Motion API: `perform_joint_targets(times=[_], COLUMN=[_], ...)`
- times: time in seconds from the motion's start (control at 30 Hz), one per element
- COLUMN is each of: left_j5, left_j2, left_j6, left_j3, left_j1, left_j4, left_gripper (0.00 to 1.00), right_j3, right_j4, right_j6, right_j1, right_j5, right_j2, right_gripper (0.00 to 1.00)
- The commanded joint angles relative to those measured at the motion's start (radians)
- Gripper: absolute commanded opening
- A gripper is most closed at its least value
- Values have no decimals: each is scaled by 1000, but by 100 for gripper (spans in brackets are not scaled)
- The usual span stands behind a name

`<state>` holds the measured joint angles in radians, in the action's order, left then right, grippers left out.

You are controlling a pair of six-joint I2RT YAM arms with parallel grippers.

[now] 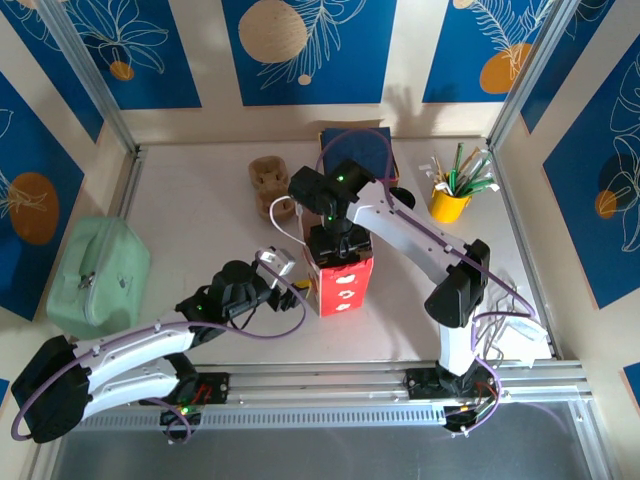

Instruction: Pack the takeout coffee

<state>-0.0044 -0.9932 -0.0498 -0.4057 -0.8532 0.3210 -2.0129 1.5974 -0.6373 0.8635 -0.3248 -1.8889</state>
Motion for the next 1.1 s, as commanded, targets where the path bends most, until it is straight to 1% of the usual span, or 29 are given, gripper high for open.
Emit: perform_joint_targets(times=[0.0,0.43,0.9,1.07], left_j5=[0,-3,-11,-12], left_j2=[10,15,10,13], left_j6=[15,16,17,17], left_j3=[11,14,19,16], left_j1=[-9,-9,-9,-9], left_j4=[8,7,18,15], left_gripper=[79,79,80,80], right_j3=[24,77,148,182], right_j4=[-11,-74,-118,-156], right_j6=[-16,-29,-42,-56], right_j1=[-10,-18,-12,-7], right_j5=[26,49,40,48], right_j2=[25,36,60,86], right_gripper=[66,66,65,63])
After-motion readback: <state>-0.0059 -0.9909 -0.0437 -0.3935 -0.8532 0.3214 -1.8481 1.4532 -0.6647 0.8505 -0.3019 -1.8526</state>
